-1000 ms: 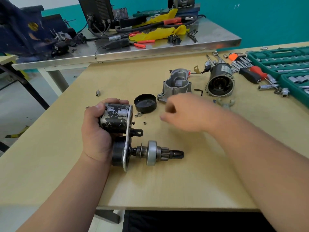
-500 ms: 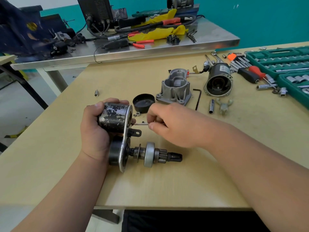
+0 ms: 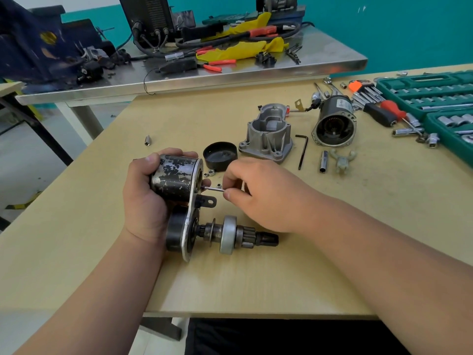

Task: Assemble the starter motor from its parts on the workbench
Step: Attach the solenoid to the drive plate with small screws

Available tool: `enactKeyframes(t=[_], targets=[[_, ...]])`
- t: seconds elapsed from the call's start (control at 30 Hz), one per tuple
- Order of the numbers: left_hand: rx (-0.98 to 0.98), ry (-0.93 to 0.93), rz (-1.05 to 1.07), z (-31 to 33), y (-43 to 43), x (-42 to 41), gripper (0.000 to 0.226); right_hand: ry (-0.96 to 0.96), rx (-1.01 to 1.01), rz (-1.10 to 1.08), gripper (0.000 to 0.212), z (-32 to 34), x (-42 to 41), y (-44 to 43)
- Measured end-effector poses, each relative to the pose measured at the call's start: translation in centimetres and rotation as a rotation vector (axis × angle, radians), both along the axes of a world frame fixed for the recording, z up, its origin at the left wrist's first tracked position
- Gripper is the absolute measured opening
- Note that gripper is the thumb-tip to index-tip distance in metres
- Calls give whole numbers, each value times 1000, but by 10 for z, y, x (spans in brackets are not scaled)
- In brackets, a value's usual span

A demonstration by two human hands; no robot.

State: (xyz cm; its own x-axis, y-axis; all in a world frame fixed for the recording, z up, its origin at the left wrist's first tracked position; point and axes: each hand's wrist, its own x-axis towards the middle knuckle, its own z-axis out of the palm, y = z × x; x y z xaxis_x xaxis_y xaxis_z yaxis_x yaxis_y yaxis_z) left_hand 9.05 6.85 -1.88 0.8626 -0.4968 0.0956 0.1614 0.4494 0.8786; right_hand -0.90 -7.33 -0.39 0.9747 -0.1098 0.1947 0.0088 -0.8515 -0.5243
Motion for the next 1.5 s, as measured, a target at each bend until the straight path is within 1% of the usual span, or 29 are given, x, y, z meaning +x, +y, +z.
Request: enactKeyframes(t=[0.13,0.3,0.4,0.47,0.53,0.57,0.7,0.77,0.83,0.9,0.97,1.0,1.13,1.2,1.33,1.43,1.5], targets=[[1,-14,-2,-2,0,2,40,7,-59,-33,8,-2,0,3],[-6,-3,-14,-3,1,4,36,31,-179,-30,23,2,0,7],[-18,9,-12,-4,0,5,34,45,-263,-18,24,4,1,8],[-22,13,-11,-5,0,6,34,40,-220,-18,22,5,2,8],[-24,3,-10,-5,0,6,34,12,-159,-23,16,7,1,9],[-26,-1,-6,-6,0,6,34,-5,-149,-26,12,7,1,10],[-3,2,-17,-6,0,7,34,-26,-151,-28,7,8,1,10],[-5,2,-17,-5,0,6,34,-55,-157,-30,9,8,0,9],[-3,4,-18,-4,0,5,34,-51,-216,-31,18,7,-1,10],[3,2,-24,-4,0,4,35,-35,-323,-17,25,7,0,11],[6,-4,-21,-4,0,4,36,-32,-396,-10,24,6,2,12],[6,-3,-17,-4,0,4,36,-26,-386,-7,22,6,3,12],[6,-7,-22,-4,0,4,37,34,-183,-12,12,5,4,13],[-8,-4,-31,-5,1,4,36,19,-145,-36,11,6,3,12],[-25,1,-34,-5,0,4,36,-27,-178,-40,10,9,2,9],[-14,8,-25,-4,0,3,35,-16,-304,-32,23,6,1,12],[2,-2,-18,-3,0,2,36,-26,-375,-41,23,6,2,13]])
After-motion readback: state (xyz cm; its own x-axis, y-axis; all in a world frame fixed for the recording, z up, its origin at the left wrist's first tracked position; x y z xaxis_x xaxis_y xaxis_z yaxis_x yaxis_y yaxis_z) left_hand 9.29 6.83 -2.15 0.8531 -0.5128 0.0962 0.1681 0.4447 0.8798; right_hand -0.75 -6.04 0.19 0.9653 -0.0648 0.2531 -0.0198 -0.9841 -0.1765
